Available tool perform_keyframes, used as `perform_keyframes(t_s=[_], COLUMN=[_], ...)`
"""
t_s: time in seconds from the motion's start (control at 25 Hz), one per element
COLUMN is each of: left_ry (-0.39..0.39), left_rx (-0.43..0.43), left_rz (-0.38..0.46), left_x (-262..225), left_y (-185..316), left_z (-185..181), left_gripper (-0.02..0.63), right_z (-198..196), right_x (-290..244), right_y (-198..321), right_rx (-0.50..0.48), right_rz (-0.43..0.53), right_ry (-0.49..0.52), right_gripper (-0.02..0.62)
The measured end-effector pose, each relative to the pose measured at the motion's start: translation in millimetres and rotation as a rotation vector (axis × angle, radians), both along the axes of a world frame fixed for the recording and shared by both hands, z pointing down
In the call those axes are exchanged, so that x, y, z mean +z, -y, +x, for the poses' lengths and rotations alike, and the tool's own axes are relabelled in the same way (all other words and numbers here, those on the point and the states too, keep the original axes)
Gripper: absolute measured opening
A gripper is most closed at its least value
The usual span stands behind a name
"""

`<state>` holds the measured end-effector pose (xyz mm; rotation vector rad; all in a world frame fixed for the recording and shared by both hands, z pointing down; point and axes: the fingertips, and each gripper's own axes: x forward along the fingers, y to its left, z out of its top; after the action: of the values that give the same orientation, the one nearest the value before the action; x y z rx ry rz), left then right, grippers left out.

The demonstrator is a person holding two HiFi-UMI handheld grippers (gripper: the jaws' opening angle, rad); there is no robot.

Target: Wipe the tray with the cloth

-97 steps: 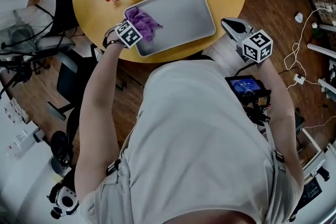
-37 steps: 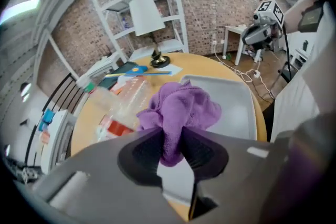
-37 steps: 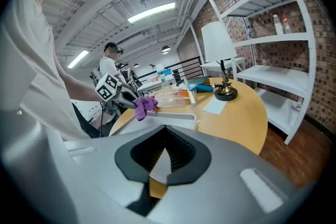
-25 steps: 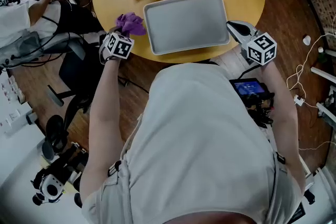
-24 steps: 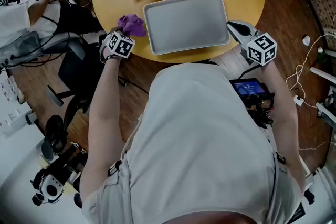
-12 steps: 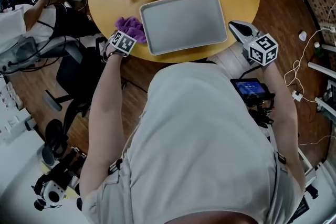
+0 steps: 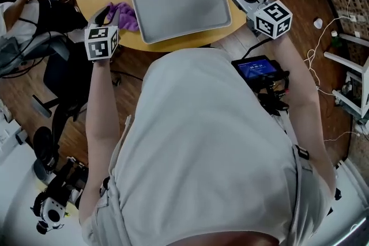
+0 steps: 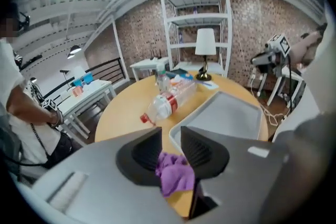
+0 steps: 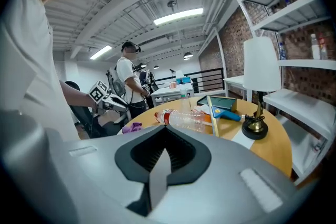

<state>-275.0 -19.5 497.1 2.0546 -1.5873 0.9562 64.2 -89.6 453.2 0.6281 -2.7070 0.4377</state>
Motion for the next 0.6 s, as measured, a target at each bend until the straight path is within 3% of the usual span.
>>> perform_keyframes(t_s=[0.16, 0.32, 0.6], left_ry=[-0.183, -0.313, -0.467], left_rx=[0.070, 0.122, 0.102], left_rz=[0.157, 0.204, 0.221], left_x=[-42, -47, -36], left_y=[15, 17, 6], left_z=[56, 88, 96], left_gripper=[0.002, 0.002, 0.002], right_z=[-11, -16, -12], right_x=[-12, -17, -14], right_y=[-4, -8, -10], right_rx=[-0.042, -0.077, -0.076], right_rz=[0.036, 0.061, 0.062], right_ry=[0.014, 0.020, 0.020], right_gripper=[0.002, 0.000, 0.000])
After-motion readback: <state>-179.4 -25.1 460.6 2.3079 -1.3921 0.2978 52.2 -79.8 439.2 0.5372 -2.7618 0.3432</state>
